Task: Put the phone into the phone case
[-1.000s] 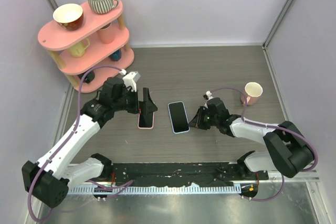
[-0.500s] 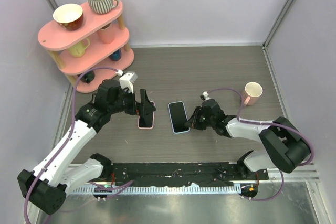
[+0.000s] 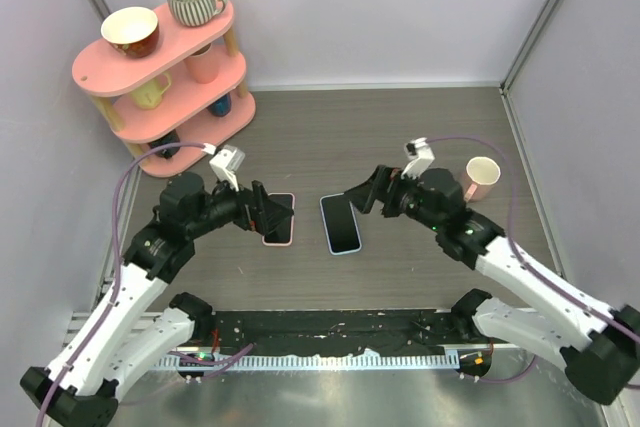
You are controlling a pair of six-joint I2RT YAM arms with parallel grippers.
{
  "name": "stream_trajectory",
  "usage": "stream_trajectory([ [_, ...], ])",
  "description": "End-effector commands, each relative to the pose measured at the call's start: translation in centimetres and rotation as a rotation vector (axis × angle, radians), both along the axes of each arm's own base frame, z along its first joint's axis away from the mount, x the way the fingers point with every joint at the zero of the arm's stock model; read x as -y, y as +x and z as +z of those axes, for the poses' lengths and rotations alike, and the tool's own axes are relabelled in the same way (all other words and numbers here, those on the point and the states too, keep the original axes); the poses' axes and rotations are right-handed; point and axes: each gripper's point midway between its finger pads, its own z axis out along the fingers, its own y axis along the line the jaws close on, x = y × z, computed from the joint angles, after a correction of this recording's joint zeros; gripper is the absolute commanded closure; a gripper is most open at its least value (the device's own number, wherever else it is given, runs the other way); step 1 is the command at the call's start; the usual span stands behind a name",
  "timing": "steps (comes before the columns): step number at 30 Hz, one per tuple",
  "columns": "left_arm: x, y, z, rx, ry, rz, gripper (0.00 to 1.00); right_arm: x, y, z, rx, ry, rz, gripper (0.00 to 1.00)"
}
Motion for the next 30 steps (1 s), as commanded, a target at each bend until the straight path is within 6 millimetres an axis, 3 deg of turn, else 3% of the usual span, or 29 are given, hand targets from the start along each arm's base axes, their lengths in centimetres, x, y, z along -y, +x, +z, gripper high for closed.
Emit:
stream_trajectory([
  [1, 0.0, -0.8, 5.5, 0.22, -0.14, -0.009, 0.0, 5.6, 0.9, 5.0, 0.163, -0.163, -0.19, 0.0],
  [2, -0.2, -1.0, 5.9, 0.246, -0.153, -0.003, 0.0, 6.3, 0.9, 7.1, 0.2, -0.171, -0.215, 0.0],
  [3, -0.7, -1.6, 7.1, 0.299, -0.179, 0.007, 0.0, 7.3, 0.9, 7.8, 0.216, -0.196, -0.247, 0.0],
  [5, -1.4, -1.5, 7.3, 0.321, -0.188, 0.052, 0.0, 10.0, 0.5, 9.7, 0.247, -0.218, -0.349, 0.01],
  [8, -2.2, -2.0, 8.1, 0.347, -0.2, 0.081, 0.0, 11.4, -0.6, 12.0, 0.285, -0.163, -0.394, 0.0],
  [14, -2.7, -2.2, 8.4, 0.315, -0.179, 0.1, 0.0, 11.0, -2.4, 13.6, 0.33, -0.09, -0.327, 0.0],
  [18, -2.8, -2.4, 9.1, 0.318, -0.191, 0.106, 0.0, 9.5, -3.4, 13.7, 0.396, -0.07, -0.209, 0.0],
  [30, -2.6, -2.6, 9.6, 0.31, -0.205, 0.096, 0.0, 9.4, -4.5, 15.2, 0.407, -0.01, -0.182, 0.0],
])
